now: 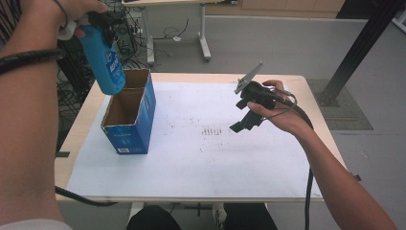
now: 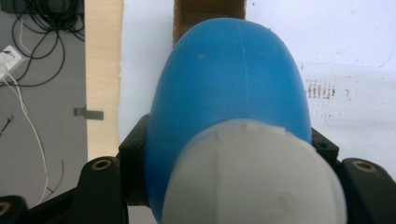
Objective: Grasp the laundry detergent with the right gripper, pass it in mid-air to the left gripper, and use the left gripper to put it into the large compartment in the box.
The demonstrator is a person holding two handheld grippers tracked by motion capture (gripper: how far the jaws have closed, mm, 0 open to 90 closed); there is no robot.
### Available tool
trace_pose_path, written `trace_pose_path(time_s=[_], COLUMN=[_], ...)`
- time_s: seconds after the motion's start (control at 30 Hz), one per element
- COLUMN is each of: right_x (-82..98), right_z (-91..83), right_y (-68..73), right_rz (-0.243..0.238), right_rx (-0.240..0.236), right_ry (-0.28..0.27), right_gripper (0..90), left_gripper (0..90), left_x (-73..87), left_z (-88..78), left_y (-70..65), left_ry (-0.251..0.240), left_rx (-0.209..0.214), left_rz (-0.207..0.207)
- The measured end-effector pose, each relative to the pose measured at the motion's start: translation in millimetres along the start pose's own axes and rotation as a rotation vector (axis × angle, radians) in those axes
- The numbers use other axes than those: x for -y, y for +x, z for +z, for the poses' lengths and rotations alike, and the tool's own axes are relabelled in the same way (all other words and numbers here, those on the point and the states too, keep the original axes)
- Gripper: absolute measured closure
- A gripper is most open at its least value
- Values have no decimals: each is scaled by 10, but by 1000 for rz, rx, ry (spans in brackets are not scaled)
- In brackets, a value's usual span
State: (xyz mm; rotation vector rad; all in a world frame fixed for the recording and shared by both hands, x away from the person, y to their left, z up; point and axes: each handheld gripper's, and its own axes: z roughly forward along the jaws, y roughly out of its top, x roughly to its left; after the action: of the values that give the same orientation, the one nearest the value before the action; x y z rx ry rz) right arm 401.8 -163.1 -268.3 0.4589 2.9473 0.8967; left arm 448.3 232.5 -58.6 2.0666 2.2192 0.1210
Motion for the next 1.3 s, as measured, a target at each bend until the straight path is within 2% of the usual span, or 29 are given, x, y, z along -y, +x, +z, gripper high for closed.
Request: trace_pose_path(time_s=[0.2,0.73,1.07,1.3], right_x=[-2,-19,3,33], right_z=[42,86,88,68], right_y=[-2,-13,-19,-35], right_rz=[-8,-10,-16,-16], right_rx=[-1,5,16,27], right_ry=[22,40,55,55], right_gripper=[55,56,57,57], left_gripper=[376,375,375,375], left_x=[15,43,61,83], left_z=[246,730,1013,1234], left_y=[31,91,63,48], left_ry=[19,40,46,52], left_rx=[7,9,20,9], left_rz=[8,21,28,32])
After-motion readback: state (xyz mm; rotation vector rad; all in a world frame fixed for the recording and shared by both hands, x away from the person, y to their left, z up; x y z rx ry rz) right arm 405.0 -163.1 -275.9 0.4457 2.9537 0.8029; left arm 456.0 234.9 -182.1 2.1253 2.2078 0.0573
